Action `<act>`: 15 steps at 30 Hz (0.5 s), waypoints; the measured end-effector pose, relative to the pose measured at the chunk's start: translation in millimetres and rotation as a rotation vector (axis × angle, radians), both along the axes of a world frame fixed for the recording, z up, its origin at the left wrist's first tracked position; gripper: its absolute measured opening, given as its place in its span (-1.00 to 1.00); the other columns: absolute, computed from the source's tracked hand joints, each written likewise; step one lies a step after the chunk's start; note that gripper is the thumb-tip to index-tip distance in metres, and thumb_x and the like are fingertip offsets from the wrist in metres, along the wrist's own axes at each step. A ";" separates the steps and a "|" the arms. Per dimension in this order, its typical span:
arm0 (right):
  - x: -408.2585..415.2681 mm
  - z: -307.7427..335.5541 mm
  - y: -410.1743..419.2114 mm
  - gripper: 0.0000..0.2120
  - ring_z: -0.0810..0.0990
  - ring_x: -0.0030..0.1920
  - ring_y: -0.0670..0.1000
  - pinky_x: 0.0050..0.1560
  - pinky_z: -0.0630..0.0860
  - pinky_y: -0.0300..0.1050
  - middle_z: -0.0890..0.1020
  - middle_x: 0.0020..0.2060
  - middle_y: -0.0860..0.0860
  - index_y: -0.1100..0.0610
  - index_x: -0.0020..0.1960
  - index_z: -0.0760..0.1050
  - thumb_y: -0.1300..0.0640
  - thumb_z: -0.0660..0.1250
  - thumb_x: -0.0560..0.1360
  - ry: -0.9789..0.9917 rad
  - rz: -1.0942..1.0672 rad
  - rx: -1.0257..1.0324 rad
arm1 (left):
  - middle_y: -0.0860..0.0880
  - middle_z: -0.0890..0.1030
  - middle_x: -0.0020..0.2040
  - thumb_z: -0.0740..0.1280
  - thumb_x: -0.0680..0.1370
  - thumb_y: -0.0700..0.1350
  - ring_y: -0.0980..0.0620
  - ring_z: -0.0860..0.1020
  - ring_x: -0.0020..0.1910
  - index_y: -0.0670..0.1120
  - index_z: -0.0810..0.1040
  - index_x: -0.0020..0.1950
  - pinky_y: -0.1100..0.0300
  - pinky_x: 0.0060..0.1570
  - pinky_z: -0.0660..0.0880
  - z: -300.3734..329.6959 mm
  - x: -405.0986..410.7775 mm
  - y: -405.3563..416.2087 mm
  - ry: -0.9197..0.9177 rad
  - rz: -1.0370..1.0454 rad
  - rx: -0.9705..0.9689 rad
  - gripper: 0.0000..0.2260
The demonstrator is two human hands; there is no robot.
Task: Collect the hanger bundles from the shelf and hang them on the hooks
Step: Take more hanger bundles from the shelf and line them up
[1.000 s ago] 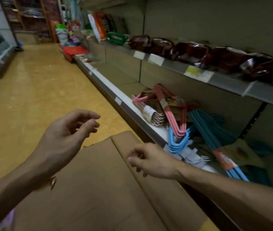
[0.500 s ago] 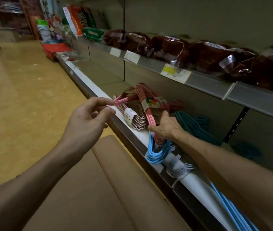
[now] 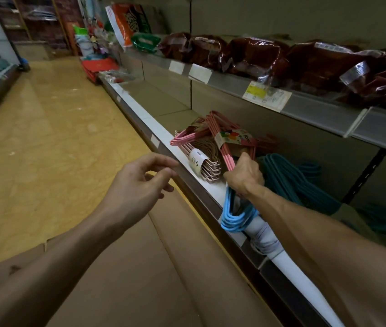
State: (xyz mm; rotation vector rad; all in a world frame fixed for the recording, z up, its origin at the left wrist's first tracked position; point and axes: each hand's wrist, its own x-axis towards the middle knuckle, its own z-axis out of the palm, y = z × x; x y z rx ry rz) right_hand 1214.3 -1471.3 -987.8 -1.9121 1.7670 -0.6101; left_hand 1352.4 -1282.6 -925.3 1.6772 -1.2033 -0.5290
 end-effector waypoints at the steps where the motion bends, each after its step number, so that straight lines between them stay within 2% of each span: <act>1: -2.2 1.1 2.9 -0.60 0.62 0.02 0.18 -0.08 0.55 0.00 0.61 0.09 0.16 0.15 0.27 0.37 0.22 0.42 0.49 -0.008 -0.001 -0.027 | 0.10 0.62 -0.02 0.28 0.62 -0.10 0.18 0.64 -0.13 0.14 0.58 0.04 0.26 -0.18 0.59 2.6 2.0 4.6 0.000 0.009 0.000 -0.86; 6: -12.3 7.4 18.9 -0.46 0.61 -0.04 0.14 -0.09 0.59 0.01 0.62 0.05 0.13 0.01 0.34 0.34 0.27 0.44 0.43 -0.101 0.099 -0.102 | 0.04 0.64 -0.02 0.29 0.62 -0.13 0.10 0.65 -0.12 0.08 0.60 0.07 0.21 -0.16 0.60 16.8 12.7 32.6 0.029 0.053 -0.002 -0.86; 11: -3.5 16.4 46.8 -0.49 0.62 -0.09 0.04 -0.10 0.66 0.00 0.55 0.01 0.00 0.02 0.28 0.38 0.22 0.50 0.42 -0.204 0.290 -0.170 | 0.05 0.65 -0.01 0.32 0.61 -0.10 0.12 0.67 -0.13 0.07 0.60 0.12 0.15 -0.13 0.61 29.1 35.9 61.6 0.061 0.080 0.057 -0.86; 15: 11.2 27.7 73.8 -0.56 0.61 -0.12 -0.01 -0.21 0.65 -0.02 0.54 0.09 0.02 -0.11 0.13 0.38 0.19 0.49 0.39 -0.252 0.412 -0.166 | -0.01 0.62 0.08 0.33 0.60 -0.09 0.02 0.67 -0.06 0.01 0.53 0.24 0.10 -0.11 0.60 38.4 60.3 72.6 0.166 0.156 0.112 -0.79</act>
